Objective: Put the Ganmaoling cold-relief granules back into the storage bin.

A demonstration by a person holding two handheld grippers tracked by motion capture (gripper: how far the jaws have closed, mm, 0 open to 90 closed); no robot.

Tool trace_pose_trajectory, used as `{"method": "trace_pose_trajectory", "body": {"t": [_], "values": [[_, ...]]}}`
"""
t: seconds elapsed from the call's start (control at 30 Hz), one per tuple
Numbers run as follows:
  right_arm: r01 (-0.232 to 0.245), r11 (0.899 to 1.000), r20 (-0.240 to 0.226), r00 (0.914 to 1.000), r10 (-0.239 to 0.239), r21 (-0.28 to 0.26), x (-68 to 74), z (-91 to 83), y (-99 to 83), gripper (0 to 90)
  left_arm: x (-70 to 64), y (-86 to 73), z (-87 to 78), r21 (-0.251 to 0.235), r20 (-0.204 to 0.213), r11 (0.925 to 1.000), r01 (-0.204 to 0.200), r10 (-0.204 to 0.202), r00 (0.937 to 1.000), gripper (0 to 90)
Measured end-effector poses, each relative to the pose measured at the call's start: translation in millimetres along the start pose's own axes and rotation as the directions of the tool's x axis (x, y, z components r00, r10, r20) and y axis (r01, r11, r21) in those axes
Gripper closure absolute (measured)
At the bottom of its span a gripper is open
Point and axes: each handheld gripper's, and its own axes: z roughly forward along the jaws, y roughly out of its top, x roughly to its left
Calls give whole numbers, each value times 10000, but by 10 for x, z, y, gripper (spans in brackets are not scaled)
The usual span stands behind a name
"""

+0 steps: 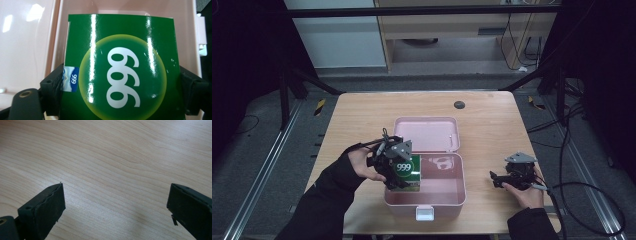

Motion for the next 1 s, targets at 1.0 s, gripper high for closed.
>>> {"method": "trace_pose_trajectory", "body": {"t": [1.0], "values": [[-14,9999,54,10000,13,140,-4,4,6,7,-75,-203,-38,-688,-269,9970,349,-368,9990,136]]}}
